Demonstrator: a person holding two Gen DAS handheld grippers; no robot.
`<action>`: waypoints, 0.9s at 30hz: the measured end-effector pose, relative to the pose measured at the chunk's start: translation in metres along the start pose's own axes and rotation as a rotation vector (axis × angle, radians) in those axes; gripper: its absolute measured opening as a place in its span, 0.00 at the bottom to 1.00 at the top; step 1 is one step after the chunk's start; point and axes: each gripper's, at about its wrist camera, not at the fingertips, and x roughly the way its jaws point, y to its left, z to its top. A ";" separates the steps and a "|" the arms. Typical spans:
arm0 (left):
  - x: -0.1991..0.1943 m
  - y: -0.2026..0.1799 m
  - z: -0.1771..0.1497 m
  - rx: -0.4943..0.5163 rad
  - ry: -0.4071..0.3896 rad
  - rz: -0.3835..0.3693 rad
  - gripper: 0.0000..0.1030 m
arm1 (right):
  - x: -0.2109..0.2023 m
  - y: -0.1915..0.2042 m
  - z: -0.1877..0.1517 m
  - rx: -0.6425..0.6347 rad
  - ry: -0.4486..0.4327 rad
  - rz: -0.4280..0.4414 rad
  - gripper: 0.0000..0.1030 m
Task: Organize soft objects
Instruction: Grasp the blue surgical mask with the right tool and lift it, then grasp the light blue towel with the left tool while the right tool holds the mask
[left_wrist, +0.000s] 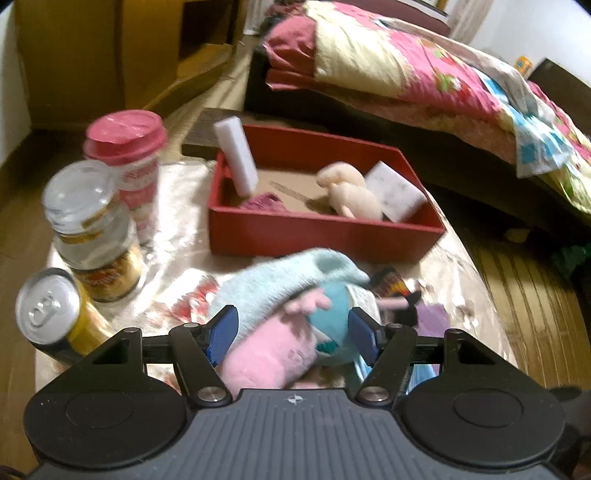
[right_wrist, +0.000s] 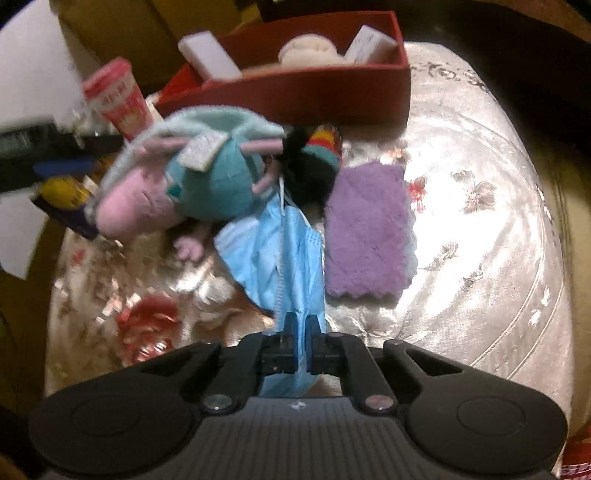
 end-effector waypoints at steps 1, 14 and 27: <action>0.002 -0.003 -0.002 0.010 0.014 -0.009 0.63 | -0.005 -0.001 0.001 0.004 -0.012 0.012 0.00; 0.011 -0.001 -0.005 -0.015 0.042 0.000 0.63 | -0.066 -0.002 0.015 0.066 -0.186 0.270 0.00; 0.023 0.000 0.000 -0.030 0.057 0.006 0.54 | -0.088 -0.023 0.031 0.139 -0.294 0.254 0.00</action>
